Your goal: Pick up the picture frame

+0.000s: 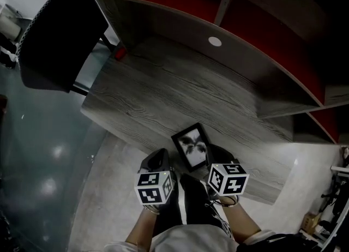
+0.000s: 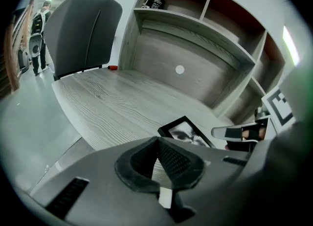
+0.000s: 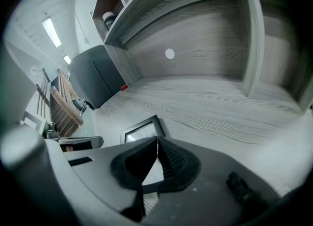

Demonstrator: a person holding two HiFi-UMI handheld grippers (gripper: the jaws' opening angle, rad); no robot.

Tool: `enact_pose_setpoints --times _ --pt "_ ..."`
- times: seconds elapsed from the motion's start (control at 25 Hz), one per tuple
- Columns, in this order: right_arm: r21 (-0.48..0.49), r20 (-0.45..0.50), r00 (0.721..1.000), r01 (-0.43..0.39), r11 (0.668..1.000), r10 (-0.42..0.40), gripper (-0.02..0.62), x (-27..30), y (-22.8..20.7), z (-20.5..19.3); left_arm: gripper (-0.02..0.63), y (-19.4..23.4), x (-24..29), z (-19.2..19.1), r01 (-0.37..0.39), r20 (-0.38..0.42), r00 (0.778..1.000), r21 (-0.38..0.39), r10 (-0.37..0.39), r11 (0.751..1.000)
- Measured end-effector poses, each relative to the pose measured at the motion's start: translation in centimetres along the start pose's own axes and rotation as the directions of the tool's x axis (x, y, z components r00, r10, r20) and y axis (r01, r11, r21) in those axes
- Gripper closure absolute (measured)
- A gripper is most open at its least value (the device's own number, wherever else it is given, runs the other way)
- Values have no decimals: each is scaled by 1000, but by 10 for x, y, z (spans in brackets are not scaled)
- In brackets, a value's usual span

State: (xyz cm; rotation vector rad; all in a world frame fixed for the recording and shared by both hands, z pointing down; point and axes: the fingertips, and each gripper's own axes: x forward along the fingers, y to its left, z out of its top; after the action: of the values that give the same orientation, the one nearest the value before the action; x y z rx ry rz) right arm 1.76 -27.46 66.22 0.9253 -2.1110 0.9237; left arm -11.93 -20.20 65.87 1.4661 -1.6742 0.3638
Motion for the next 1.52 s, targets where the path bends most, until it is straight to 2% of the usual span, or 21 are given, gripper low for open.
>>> enact_pose_setpoints --times 0.28,0.52,0.56,0.64,0.88,1.24,1.52 --pt "-11 10 1000 -3 1000 3 561 -1 -1 2 593 1 -1 -2 -4 5 1000 -14 5 1000" --pt "-31 -18 1000 -24 999 23 557 2 -2 -4 592 3 0 -4 -12 11 1000 -28 12 1000" --pt "-37 -26 999 -29 999 28 547 3 -2 -5 592 3 0 -4 -13 13 1000 -32 13 999" --pt "-50 -41 998 -41 998 39 479 4 -1 -7 592 3 0 -5 -15 15 1000 -37 16 999" --pt "-107 -78 995 -67 992 59 459 8 -1 -11 592 4 1 -8 -28 14 999 -51 28 998" --pt "-203 -130 989 -99 974 74 456 18 -2 -10 592 10 1 -10 -51 27 998 -87 54 995" --pt "-227 -174 981 -124 966 85 457 28 -5 -13 592 9 1 -15 -52 29 998 -108 56 993"
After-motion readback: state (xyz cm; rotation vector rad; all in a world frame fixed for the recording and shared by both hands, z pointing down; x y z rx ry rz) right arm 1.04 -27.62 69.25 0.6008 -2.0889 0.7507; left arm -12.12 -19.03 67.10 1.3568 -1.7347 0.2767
